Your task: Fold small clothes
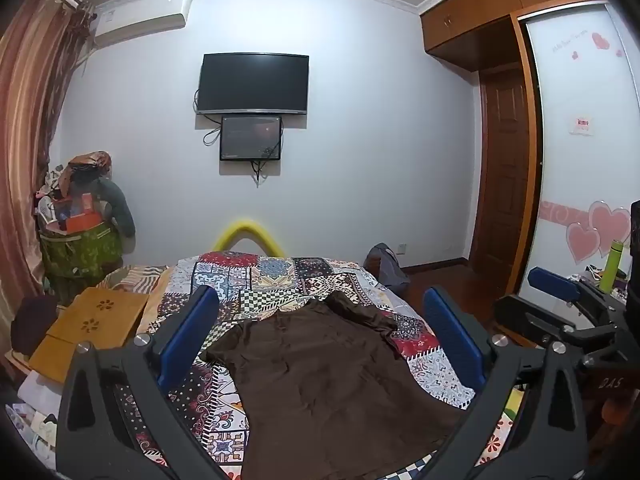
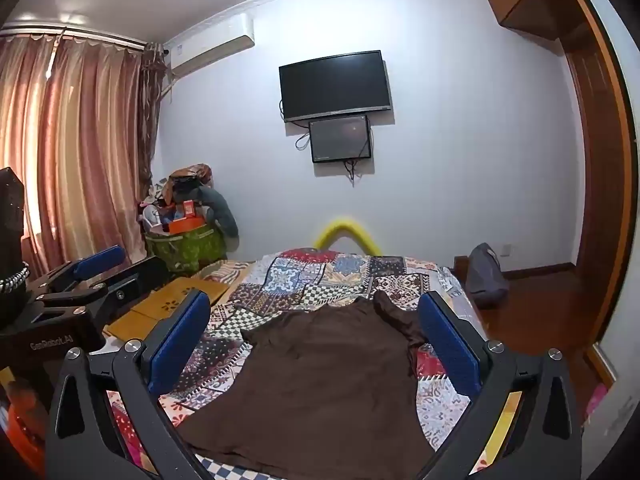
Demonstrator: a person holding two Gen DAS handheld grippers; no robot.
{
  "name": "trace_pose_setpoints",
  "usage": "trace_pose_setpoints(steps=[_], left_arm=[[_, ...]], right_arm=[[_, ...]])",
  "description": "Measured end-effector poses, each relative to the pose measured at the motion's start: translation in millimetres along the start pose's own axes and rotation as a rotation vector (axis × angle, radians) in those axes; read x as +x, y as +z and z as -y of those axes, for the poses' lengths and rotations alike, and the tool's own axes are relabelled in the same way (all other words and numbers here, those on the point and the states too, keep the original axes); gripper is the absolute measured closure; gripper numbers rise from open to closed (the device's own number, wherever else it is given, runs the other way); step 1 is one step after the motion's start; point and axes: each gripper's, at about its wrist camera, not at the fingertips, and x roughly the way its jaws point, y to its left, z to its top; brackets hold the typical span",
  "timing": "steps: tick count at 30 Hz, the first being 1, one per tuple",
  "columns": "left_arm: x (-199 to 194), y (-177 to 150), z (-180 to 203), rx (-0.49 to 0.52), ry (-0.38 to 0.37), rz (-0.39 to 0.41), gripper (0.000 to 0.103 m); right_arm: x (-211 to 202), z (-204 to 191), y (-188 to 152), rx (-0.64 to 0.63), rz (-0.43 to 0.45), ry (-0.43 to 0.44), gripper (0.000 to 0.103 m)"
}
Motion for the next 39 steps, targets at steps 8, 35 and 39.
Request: trace_pose_setpoints(steps=[8,35,39], left_arm=[[6,2,-2,0.007,0.006,-0.018,0.000],[3,0,4,0.032,-0.005,0.014,0.000],[5,1,3,0.029,-0.003,0.014,0.000]], right_arm=[[0,1,2,0.007,-0.014,0.007,0.000],[1,12,-2,0.015,-0.022,-0.026,0.000],[0,12,-2,0.017,-0.021,-0.028,0.000]])
